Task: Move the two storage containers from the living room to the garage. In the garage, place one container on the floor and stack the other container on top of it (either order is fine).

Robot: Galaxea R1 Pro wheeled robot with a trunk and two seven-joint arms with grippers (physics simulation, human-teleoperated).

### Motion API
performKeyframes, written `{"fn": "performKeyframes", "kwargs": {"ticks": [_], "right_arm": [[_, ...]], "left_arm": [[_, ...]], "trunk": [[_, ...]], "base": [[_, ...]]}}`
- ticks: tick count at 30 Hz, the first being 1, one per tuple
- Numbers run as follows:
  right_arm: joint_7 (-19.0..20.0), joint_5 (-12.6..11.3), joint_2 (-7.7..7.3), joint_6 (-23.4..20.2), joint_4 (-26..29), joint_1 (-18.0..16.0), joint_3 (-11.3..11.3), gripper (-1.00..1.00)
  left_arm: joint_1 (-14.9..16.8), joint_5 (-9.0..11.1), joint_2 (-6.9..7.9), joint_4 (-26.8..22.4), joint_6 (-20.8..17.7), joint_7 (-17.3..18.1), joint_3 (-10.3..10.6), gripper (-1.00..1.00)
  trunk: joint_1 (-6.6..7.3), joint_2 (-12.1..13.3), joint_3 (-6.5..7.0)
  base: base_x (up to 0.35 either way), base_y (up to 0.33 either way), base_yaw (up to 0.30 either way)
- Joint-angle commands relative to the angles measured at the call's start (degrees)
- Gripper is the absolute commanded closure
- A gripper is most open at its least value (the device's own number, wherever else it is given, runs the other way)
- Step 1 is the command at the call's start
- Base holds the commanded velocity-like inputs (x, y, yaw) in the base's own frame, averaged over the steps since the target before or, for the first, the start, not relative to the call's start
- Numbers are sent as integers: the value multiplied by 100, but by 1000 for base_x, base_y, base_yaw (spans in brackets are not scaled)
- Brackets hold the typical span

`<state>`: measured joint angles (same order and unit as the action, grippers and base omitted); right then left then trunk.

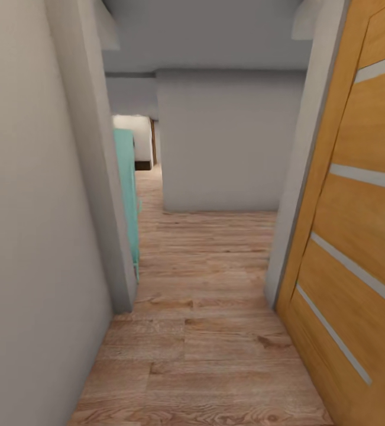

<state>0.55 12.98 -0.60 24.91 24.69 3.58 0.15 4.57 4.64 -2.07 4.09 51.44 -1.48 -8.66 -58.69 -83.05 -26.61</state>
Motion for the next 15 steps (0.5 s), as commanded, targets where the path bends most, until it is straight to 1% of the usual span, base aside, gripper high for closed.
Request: {"fn": "performKeyframes", "kwargs": {"ticks": [1, 15], "right_arm": [[6, 11, -2, 5, 9, 3, 1, -100], [6, 4, -2, 7, 9, 3, 2, -100]], "left_arm": [[9, 29, -3, 21, 31, -2, 13, -100], [9, 30, -4, 19, 26, -2, 13, -100]], "trunk": [[-4, -2, -2], [-4, -2, 4]], "base": [[326, 0, 0], [326, 0, 0]]}}
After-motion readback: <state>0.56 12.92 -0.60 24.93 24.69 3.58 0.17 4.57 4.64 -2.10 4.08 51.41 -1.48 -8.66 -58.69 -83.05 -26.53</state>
